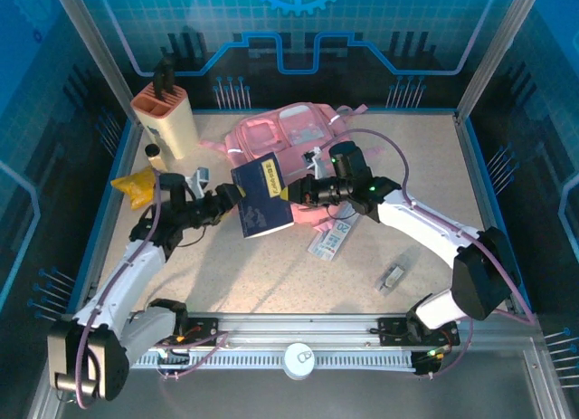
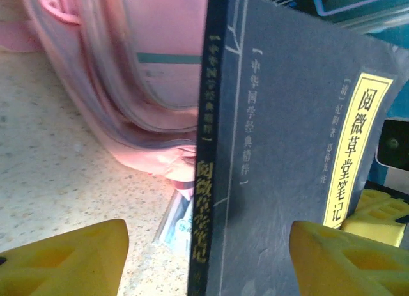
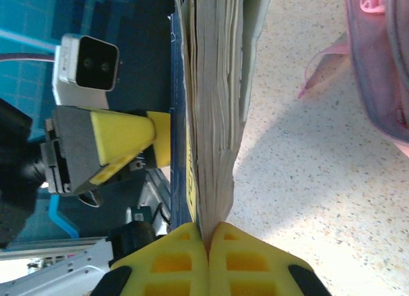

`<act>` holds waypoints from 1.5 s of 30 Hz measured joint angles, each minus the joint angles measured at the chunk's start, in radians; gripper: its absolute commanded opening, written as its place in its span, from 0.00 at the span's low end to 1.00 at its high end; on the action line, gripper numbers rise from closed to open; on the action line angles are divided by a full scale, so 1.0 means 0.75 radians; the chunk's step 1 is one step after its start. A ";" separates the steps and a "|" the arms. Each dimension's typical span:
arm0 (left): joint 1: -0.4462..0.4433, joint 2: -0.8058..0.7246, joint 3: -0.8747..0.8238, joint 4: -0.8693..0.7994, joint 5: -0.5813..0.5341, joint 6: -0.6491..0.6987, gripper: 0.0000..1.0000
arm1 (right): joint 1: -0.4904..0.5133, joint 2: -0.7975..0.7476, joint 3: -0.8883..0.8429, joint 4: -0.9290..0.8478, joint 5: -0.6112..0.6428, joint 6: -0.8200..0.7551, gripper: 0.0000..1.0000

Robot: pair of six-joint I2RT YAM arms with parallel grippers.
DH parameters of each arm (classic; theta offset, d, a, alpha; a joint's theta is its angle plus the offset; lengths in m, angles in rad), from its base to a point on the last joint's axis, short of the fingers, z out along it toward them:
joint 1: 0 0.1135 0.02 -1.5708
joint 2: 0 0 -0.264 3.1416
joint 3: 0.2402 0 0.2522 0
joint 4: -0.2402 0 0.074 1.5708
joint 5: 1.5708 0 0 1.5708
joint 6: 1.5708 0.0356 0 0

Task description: Pack the student bag

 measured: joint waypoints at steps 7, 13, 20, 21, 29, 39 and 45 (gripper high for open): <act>-0.089 0.052 -0.003 0.210 0.013 -0.112 0.35 | -0.034 0.000 -0.073 0.108 -0.049 0.078 0.00; -0.108 0.054 -0.004 0.306 0.017 -0.172 0.09 | -0.062 0.000 -0.117 0.160 -0.053 0.095 0.00; -0.128 0.053 -0.001 0.363 0.021 -0.217 0.00 | -0.090 -0.033 -0.155 0.186 -0.077 0.103 0.51; -0.132 0.053 0.003 0.372 0.021 -0.229 0.00 | -0.097 -0.044 -0.163 0.189 -0.084 0.106 0.58; -0.178 0.058 0.045 0.511 0.001 -0.304 0.00 | -0.114 -0.071 -0.191 0.245 -0.173 0.160 0.87; -0.190 0.116 0.061 0.565 -0.041 -0.297 0.00 | -0.116 -0.106 -0.227 0.456 -0.283 0.330 0.62; -0.204 0.116 0.063 0.498 -0.070 -0.230 0.00 | -0.124 -0.126 -0.232 0.423 -0.282 0.327 0.27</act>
